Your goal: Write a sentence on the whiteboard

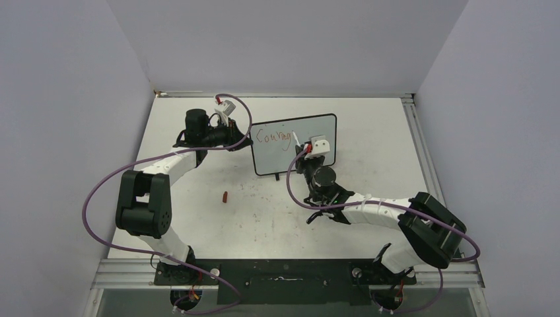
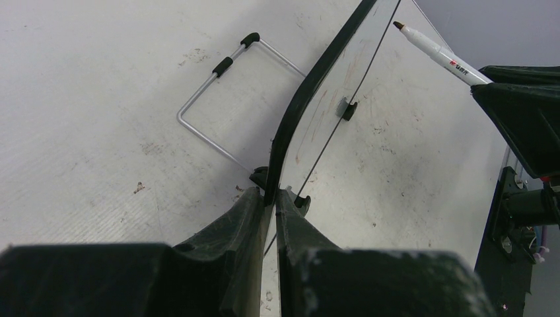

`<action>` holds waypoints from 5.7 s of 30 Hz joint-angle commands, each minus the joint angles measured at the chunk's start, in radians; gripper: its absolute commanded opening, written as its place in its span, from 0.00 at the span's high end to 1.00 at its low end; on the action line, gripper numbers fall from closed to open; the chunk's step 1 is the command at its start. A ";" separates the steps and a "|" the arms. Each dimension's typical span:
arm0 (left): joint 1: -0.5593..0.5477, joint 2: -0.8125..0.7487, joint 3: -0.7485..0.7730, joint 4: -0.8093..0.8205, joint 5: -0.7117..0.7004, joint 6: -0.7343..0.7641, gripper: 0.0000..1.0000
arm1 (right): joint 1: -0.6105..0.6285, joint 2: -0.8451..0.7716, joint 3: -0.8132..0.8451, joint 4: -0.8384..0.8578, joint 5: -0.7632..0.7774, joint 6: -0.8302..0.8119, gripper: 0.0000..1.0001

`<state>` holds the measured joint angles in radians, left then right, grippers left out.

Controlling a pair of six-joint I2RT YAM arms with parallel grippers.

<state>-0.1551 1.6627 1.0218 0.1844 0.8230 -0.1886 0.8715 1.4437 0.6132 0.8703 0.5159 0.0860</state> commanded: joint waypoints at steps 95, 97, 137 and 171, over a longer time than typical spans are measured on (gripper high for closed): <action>0.006 -0.040 0.030 0.000 0.019 0.003 1.00 | -0.041 0.099 -0.027 0.040 -0.041 0.041 0.95; 0.007 -0.040 0.030 0.001 0.018 0.003 1.00 | -0.041 0.099 -0.028 0.038 -0.031 0.041 0.95; 0.011 -0.038 0.031 -0.003 0.020 0.005 1.00 | -0.062 -0.023 -0.024 -0.011 -0.075 0.029 0.95; 0.011 -0.035 0.037 -0.023 0.013 0.021 1.00 | -0.258 -0.078 -0.012 -0.053 -0.306 0.024 0.95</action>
<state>-0.1528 1.6627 1.0218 0.1806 0.8242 -0.1780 0.6212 1.3479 0.5423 0.7158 0.2237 0.1154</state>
